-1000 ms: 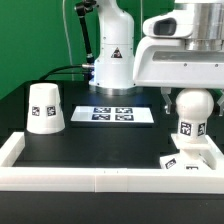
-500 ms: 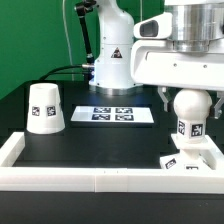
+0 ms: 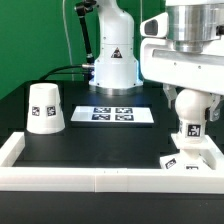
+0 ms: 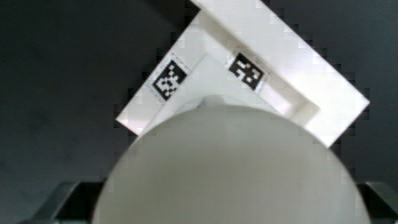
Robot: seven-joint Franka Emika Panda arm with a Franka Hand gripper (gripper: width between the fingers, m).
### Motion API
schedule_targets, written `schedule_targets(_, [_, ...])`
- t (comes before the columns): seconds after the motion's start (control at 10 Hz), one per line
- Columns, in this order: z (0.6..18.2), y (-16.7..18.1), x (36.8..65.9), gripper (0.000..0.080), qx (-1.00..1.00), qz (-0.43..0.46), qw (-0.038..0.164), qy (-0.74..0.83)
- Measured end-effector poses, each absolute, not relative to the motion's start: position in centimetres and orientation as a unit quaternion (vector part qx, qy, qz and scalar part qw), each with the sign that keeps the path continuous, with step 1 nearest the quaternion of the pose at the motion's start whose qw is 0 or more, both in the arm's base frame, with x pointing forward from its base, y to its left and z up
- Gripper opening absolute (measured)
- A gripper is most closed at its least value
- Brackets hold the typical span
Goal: Assemble lamp
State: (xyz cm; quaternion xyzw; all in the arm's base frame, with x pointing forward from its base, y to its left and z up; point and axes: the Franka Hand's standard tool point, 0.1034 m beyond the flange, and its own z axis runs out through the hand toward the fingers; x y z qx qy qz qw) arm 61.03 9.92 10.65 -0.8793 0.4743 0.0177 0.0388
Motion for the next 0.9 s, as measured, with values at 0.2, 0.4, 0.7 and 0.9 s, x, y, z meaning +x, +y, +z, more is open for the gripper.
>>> schedule_targets(0.2, [10.59, 9.93, 60.94, 0.0579, -0.828, 0.029, 0.047, 0.558])
schedule_targets(0.4, [10.67, 10.21, 60.97, 0.0579, -0.789, 0.034, 0.050, 0.611])
schedule_targets(0.7, [10.74, 10.50, 60.95, 0.0579, -0.760, 0.036, 0.049, 0.647])
schedule_targets(0.9, [10.70, 10.63, 60.90, 0.0690, -0.764, 0.037, 0.049, 0.643])
